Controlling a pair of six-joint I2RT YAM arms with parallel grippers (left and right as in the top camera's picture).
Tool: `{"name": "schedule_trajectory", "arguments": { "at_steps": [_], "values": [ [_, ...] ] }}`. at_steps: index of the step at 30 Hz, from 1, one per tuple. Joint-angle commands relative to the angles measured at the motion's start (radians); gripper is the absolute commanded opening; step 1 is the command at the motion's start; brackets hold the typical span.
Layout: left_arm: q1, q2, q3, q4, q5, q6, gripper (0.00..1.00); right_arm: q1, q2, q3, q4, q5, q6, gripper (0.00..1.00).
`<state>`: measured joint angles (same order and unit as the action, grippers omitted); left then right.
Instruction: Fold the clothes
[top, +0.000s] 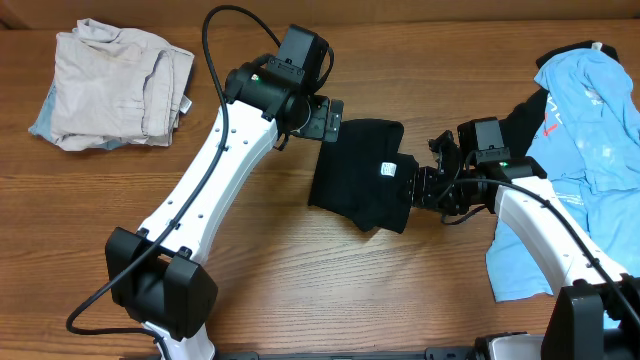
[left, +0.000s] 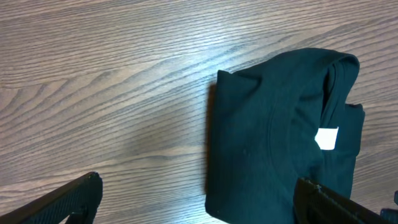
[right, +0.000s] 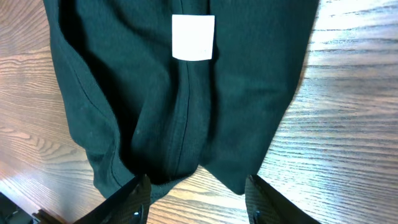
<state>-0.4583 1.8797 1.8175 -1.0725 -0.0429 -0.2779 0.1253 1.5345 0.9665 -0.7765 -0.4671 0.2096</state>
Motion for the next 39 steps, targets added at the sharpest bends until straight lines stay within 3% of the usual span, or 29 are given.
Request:
{"name": "schedule_trajectory", "arguments": {
  "at_steps": [1,12,25,39],
  "values": [
    [-0.004,0.013,0.002,0.013,-0.020,0.020,1.00,0.005,-0.002,-0.005,-0.016,0.003,0.008,0.54],
    [-0.007,0.014,0.002,0.051,-0.016,0.019,1.00,0.005,0.026,-0.008,-0.084,0.003,0.030,0.55],
    [-0.008,0.047,0.002,0.032,-0.009,0.019,1.00,0.100,0.119,-0.146,0.326,-0.035,0.053,0.59],
    [-0.006,0.103,0.002,0.005,0.034,0.020,1.00,0.115,0.136,-0.110,0.317,-0.116,0.050,0.51]
  ]
}}
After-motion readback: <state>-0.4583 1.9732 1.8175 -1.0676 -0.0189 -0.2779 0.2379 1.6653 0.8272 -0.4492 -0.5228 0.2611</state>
